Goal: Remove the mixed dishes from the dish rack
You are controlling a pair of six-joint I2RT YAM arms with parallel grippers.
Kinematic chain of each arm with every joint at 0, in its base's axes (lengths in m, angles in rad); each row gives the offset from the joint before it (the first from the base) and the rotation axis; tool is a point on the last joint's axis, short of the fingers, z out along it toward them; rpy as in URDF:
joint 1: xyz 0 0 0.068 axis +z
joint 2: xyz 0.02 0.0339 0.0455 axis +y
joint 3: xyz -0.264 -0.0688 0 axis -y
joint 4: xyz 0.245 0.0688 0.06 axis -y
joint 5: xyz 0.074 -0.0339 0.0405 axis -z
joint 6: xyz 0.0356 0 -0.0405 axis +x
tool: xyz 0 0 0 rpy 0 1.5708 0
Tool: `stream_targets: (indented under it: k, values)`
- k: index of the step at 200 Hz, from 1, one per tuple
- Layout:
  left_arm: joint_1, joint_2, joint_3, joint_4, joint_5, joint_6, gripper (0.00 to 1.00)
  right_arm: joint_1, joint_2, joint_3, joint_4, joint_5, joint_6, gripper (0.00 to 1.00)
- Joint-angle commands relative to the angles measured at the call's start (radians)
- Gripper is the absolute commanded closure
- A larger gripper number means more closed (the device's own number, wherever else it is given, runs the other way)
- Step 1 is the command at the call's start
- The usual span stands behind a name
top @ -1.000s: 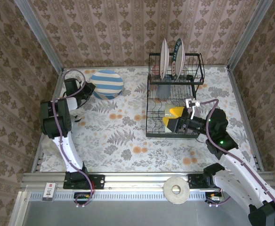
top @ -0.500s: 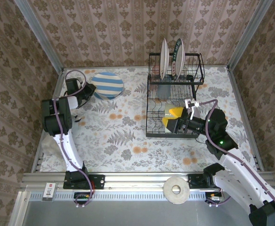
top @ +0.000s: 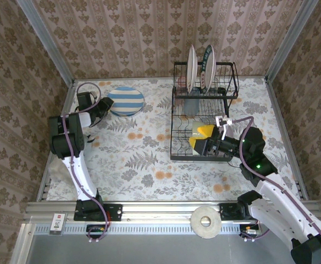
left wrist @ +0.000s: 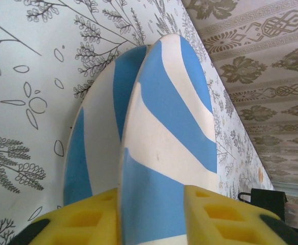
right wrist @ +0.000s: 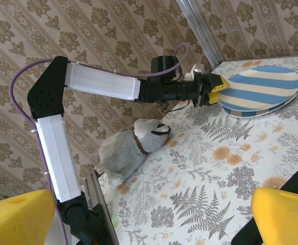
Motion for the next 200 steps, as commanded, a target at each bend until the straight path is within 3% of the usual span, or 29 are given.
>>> stream_targets:
  k: [1, 97, 161, 175, 200]
  values:
    - [0.008, -0.001, 0.032, -0.024, -0.005, 0.039, 0.6, 0.006, -0.001, 0.015, -0.012, 0.01, -0.018, 0.0]
    - [0.007, -0.013, 0.097, -0.204, -0.035, 0.134, 0.34, 0.012, 0.005, 0.013, -0.003, 0.008, -0.016, 0.0]
    - [-0.02, -0.018, 0.153, -0.364, -0.123, 0.234, 0.21, 0.02, 0.009, 0.013, -0.003, 0.008, -0.019, 0.0]
    - [-0.025, -0.015, 0.164, -0.379, -0.132, 0.242, 0.14, 0.02, 0.011, 0.014, -0.006, 0.01, -0.02, 0.0]
    - [-0.036, -0.009, 0.181, -0.383, -0.127, 0.242, 0.13, 0.023, 0.014, 0.014, -0.008, 0.013, -0.024, 0.0]
